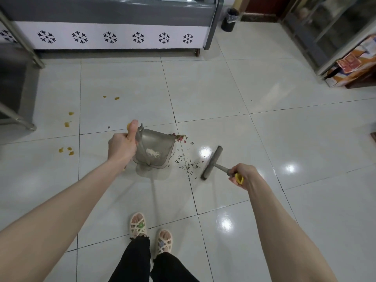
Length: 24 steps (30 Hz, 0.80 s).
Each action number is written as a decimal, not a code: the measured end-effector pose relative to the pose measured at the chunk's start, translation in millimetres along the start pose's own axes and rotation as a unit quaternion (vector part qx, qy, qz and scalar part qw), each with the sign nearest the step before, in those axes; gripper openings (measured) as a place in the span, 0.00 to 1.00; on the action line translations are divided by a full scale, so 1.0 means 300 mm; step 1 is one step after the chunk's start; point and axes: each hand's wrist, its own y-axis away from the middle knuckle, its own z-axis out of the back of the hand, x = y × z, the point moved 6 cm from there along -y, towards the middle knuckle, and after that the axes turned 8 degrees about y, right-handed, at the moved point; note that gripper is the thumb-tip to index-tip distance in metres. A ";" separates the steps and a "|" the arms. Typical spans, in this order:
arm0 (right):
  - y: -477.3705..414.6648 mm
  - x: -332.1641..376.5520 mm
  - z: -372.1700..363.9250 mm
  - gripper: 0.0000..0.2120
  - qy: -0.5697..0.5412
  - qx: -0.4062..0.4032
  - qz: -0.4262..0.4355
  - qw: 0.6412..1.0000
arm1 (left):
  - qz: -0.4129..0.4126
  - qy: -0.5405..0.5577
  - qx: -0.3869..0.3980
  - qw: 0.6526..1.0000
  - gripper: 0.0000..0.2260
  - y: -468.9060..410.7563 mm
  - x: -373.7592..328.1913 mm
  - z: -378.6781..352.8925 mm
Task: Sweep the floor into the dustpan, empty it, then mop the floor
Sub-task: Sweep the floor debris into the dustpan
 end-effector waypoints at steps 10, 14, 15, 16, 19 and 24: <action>-0.029 0.016 -0.157 0.06 -0.032 0.084 -0.002 0.996 | 0.014 -0.001 -0.010 1.000 0.32 0.019 0.064 0.072; -0.062 0.025 -0.278 0.05 -0.124 0.135 -0.029 0.983 | 0.010 -0.001 -0.003 1.000 0.32 -0.013 0.087 0.113; -0.072 0.034 -0.311 0.05 -0.131 0.137 -0.030 0.981 | 0.008 -0.003 -0.002 1.000 0.32 -0.023 0.092 0.123; -0.079 0.044 -0.338 0.05 -0.136 0.134 -0.031 0.981 | 0.005 -0.008 0.000 1.000 0.32 -0.030 0.094 0.130; -0.089 0.080 -0.422 0.08 -0.160 0.126 -0.026 0.979 | -0.001 -0.013 0.002 1.000 0.32 -0.064 0.100 0.156; -0.093 0.150 -0.530 0.08 -0.206 0.138 -0.025 0.969 | 0.000 -0.015 -0.003 1.000 0.31 -0.124 0.116 0.214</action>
